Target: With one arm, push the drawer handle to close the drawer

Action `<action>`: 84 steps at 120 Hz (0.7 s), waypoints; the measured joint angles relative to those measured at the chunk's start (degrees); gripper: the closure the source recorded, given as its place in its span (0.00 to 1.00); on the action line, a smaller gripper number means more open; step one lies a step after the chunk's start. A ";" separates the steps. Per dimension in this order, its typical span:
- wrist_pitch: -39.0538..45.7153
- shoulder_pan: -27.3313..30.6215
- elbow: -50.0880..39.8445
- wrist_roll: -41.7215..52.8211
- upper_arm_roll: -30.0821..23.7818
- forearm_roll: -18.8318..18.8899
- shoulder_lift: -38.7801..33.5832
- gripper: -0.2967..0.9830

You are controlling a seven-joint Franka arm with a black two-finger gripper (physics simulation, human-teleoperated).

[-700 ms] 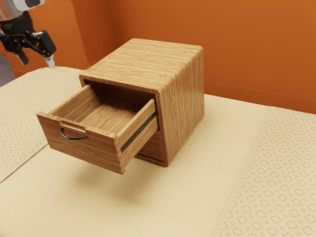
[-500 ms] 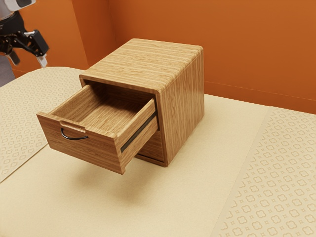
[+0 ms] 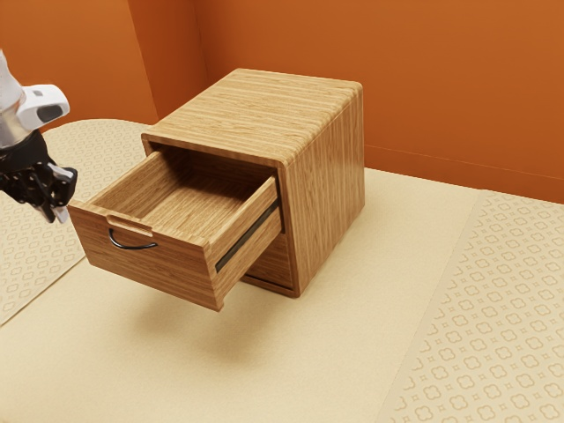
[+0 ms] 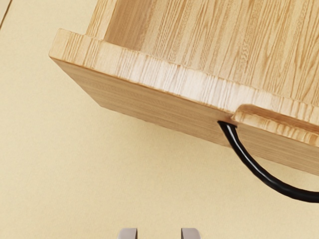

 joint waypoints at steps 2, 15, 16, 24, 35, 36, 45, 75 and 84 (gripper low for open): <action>0.53 0.01 -0.88 -0.30 -0.46 0.05 -0.93 0.78; 3.48 -0.02 -6.32 -1.99 -1.49 0.24 -5.02 0.81; 3.75 -0.03 -6.61 -2.07 -1.51 0.25 -5.13 0.81; 5.80 -0.20 -8.12 -2.43 -2.04 0.52 -5.57 0.82; 8.74 -0.35 -9.37 -2.45 -2.85 1.17 -5.42 0.83; 8.98 -0.35 -9.49 -2.45 -2.88 1.21 -5.41 0.83; 11.17 -1.03 -10.48 -2.46 -2.97 1.45 -4.56 0.84; 16.84 -1.99 -13.50 -2.61 -2.99 1.21 -2.53 0.84; 18.25 -2.01 -13.91 -2.68 -3.00 1.12 -1.57 0.84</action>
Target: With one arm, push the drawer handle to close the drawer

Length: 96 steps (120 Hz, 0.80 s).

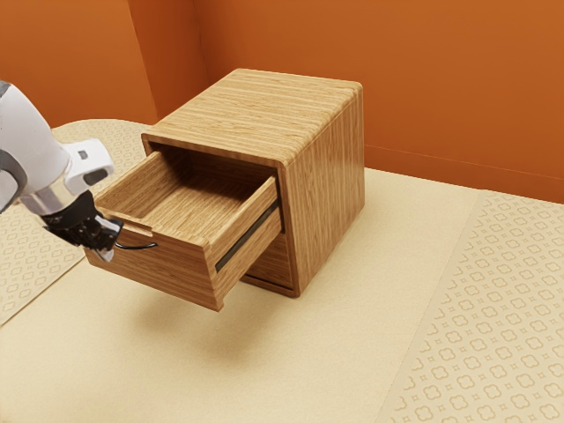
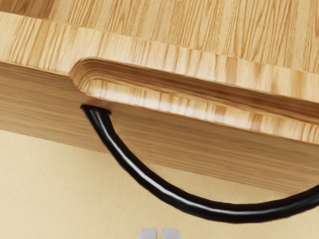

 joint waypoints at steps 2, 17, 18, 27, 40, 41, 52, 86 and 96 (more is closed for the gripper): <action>0.34 0.00 -0.02 -0.02 -0.01 -0.01 0.32 0.84; 2.43 0.03 -0.03 -0.12 -0.02 -0.10 1.85 0.84; 2.54 0.04 -0.02 -0.12 -0.02 -0.10 1.91 0.84; 3.31 0.02 0.11 -0.16 -0.02 -0.13 2.52 0.84; 4.17 -0.57 0.64 -0.18 -0.02 -0.11 4.17 0.84; 4.22 -0.62 0.69 -0.18 -0.03 -0.10 4.34 0.84; 4.68 -0.87 1.48 -0.17 -0.03 0.13 6.18 0.84; 5.27 -1.00 6.91 0.30 -0.10 0.47 13.33 0.85; 5.34 -1.07 8.63 0.59 -0.11 0.46 14.98 0.85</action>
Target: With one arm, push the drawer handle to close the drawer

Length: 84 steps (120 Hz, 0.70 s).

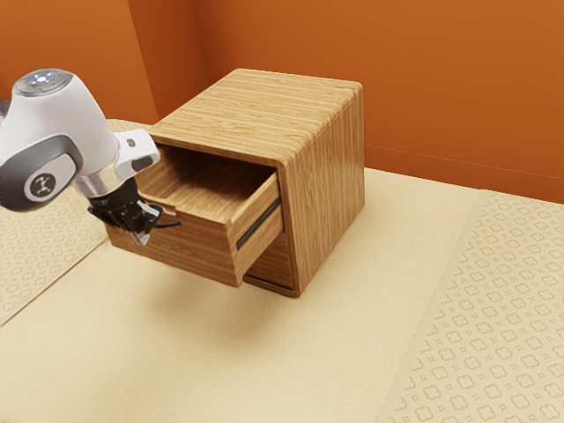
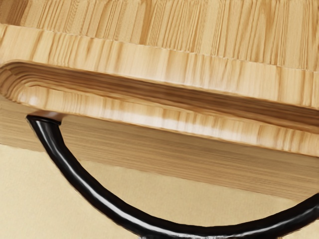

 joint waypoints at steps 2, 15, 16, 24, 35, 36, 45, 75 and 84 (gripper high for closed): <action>0.01 -0.03 0.42 0.06 0.00 0.01 0.39 0.85; 0.16 -0.10 3.19 0.50 0.00 -0.05 3.47 0.85; 0.22 -0.11 3.33 0.53 0.00 -0.05 3.69 0.85; 0.75 -0.11 4.29 0.77 -0.17 -0.06 5.29 0.85; 1.25 -0.12 7.39 1.23 -0.80 -0.11 8.17 0.85; 1.29 -0.12 7.62 1.27 -0.83 -0.11 8.38 0.85; 1.50 -0.11 10.25 1.67 -0.95 -0.14 10.55 0.85; 1.62 -0.12 18.11 3.08 -2.01 -0.38 18.45 0.85; 1.62 -0.13 19.95 3.48 -2.21 -0.42 20.06 0.85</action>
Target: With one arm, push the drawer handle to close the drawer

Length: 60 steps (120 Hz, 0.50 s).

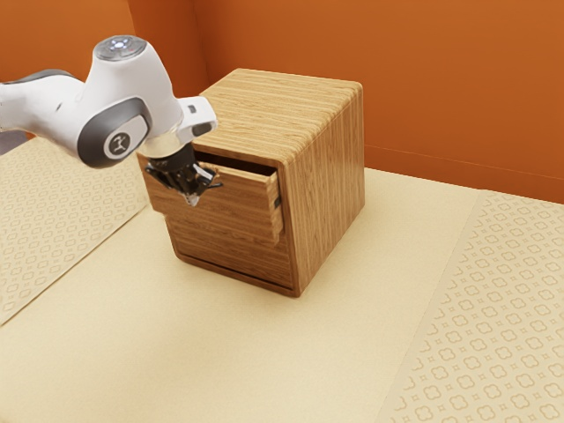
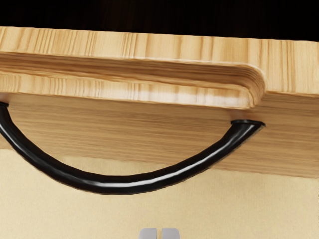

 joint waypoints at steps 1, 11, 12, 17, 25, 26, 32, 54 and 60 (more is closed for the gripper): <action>0.00 0.00 0.16 0.04 -0.01 0.00 0.15 0.85; 0.00 0.00 2.05 0.53 -0.04 -0.05 1.80 0.85; 0.00 0.00 2.26 0.59 -0.04 -0.06 1.98 0.85; 0.00 0.01 3.18 0.89 -0.01 -0.22 2.80 0.85; 0.00 0.04 4.46 1.38 0.00 -0.48 3.96 0.85; 0.00 0.04 4.56 1.44 0.01 -0.50 4.07 0.85; 0.01 0.05 5.26 1.78 0.00 -0.61 4.83 0.85; 0.08 -0.15 8.83 3.35 0.01 -1.49 8.16 0.85; 0.12 -0.21 9.04 3.77 0.01 -1.73 8.33 0.85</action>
